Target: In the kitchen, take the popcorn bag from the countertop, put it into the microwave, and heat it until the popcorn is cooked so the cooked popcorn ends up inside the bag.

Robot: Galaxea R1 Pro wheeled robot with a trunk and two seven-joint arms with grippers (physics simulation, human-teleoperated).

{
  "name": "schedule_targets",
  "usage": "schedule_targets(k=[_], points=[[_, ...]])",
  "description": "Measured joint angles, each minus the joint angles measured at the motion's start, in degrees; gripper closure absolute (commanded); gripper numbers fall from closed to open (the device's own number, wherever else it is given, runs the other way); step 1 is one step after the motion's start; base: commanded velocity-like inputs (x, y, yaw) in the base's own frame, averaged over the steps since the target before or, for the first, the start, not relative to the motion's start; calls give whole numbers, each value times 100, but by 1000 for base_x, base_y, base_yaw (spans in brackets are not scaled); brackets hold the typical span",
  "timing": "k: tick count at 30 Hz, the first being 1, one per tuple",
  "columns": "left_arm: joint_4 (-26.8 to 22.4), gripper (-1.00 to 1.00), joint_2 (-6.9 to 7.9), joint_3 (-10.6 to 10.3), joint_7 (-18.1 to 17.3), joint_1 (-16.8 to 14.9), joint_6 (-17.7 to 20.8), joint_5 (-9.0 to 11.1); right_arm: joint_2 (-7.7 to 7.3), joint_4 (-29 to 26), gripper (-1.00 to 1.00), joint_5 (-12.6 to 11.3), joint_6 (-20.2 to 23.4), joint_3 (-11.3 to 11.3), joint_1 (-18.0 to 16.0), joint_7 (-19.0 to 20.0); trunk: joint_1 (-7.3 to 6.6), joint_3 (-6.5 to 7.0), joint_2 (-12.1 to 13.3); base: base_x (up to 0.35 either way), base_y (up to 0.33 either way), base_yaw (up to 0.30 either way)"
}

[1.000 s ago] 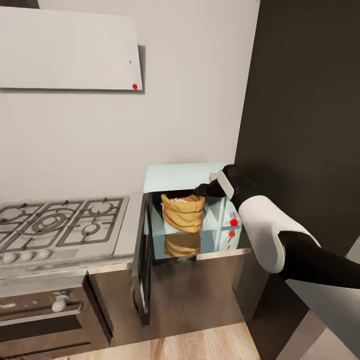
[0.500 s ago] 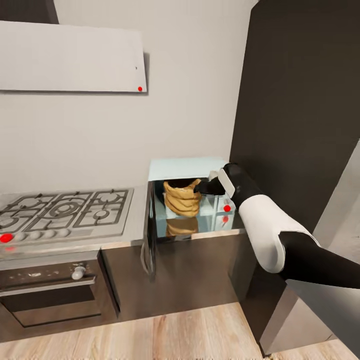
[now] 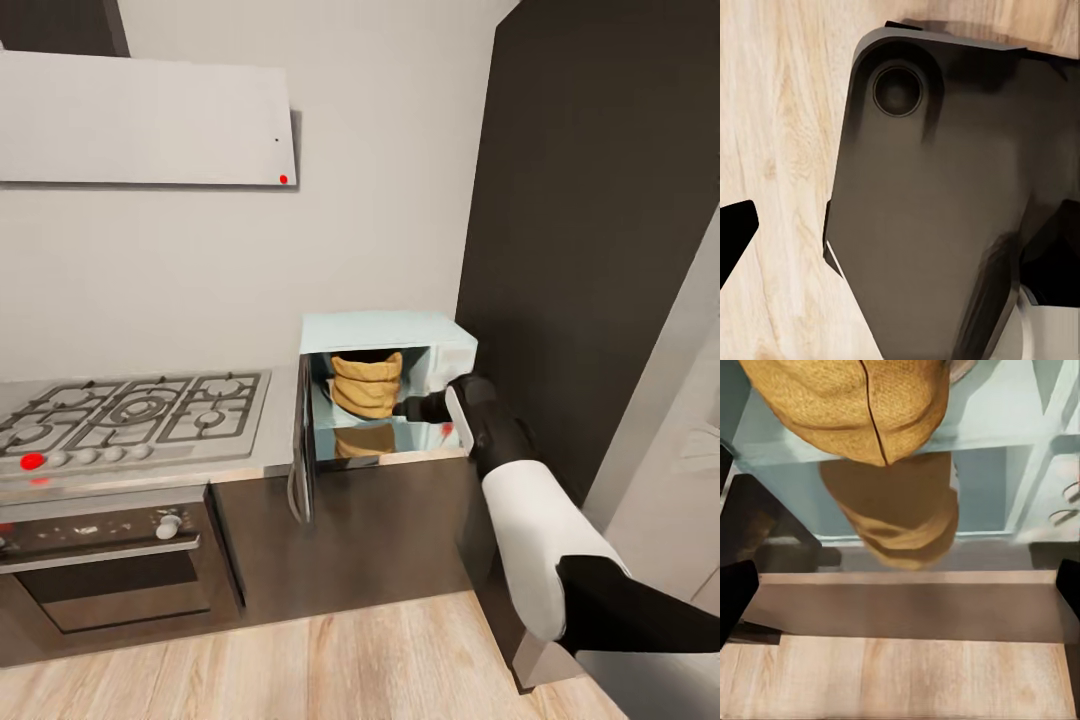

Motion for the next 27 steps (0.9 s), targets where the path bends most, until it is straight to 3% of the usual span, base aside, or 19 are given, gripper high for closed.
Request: schedule_targets(k=[21,22,23,27], points=[[0,-100,2,8,0,0,-11,16,0,38,-100,-9,-548,-18,679,-46,0,0,0,0,0,0],[1,-100,2,8,-1,0,-11,18,-1,40,-100,0,-2502,-14,1157,-35,0,1,-1,0,0,0],[1,-100,2,8,-1,0,-11,19,-2,52,-100,17,-3494,-11,1416,-43,0,-1,0,0,0,0],[1,-100,2,8,-1,0,-11,19,-2,61,-100,15,-3777,-9,1404,-61,0,0,0,0,0,0]])
